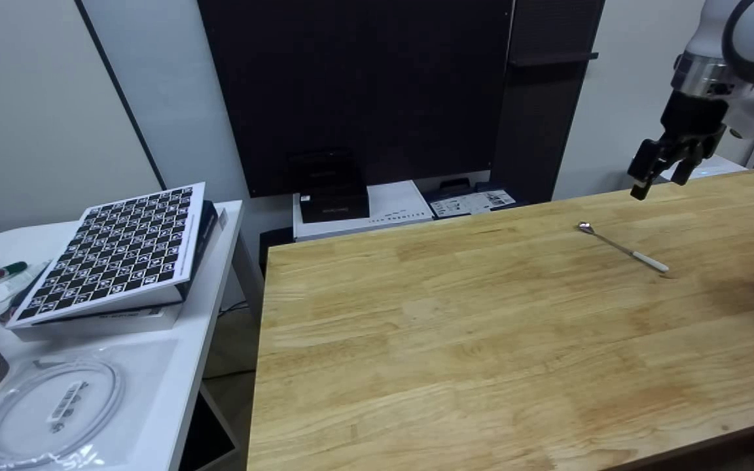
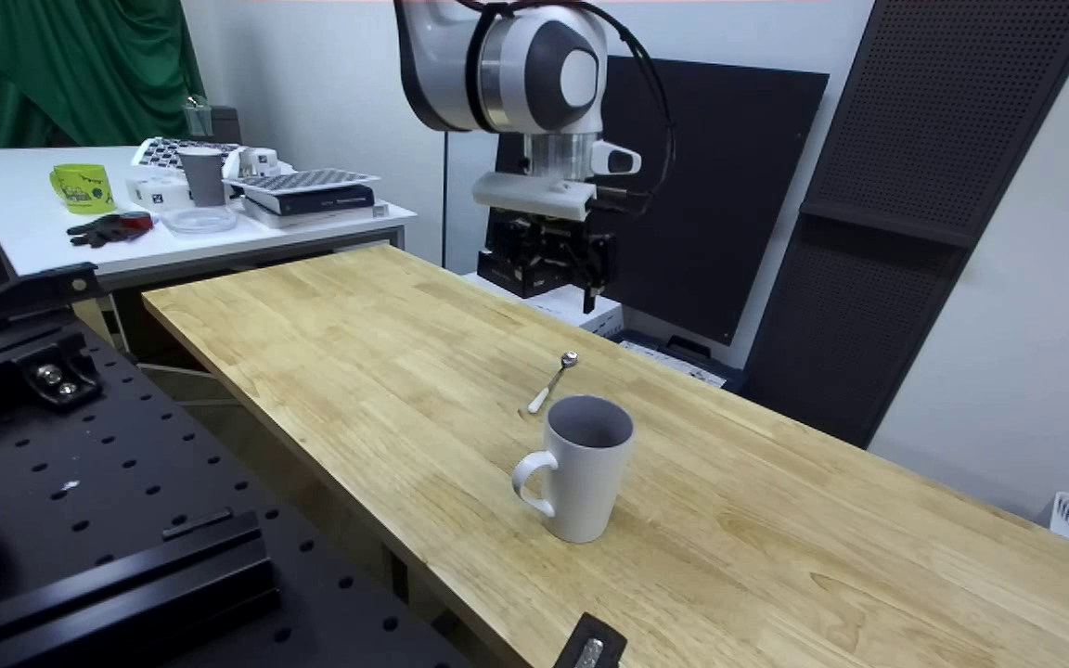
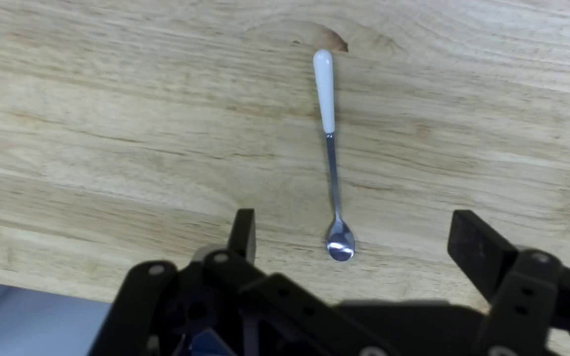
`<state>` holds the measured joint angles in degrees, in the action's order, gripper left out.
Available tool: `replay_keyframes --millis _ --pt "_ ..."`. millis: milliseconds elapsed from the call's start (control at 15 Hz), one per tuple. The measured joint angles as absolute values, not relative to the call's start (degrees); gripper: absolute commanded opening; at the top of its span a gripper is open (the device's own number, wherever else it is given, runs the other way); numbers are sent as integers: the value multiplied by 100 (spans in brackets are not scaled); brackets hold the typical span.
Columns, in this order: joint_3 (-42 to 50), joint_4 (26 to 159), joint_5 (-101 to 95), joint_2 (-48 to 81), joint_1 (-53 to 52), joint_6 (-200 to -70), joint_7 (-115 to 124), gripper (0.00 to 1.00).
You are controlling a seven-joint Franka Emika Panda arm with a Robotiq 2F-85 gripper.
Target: Put the spoon in the mug
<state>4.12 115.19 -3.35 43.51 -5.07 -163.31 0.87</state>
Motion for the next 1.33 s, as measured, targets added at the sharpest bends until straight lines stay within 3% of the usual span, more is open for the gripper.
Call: replay_keyframes --millis 667,1333 --pt "310 9942 -332 5767 -345 -16024 -283 100" --pt "191 9988 -257 6100 -320 -15965 -283 100"
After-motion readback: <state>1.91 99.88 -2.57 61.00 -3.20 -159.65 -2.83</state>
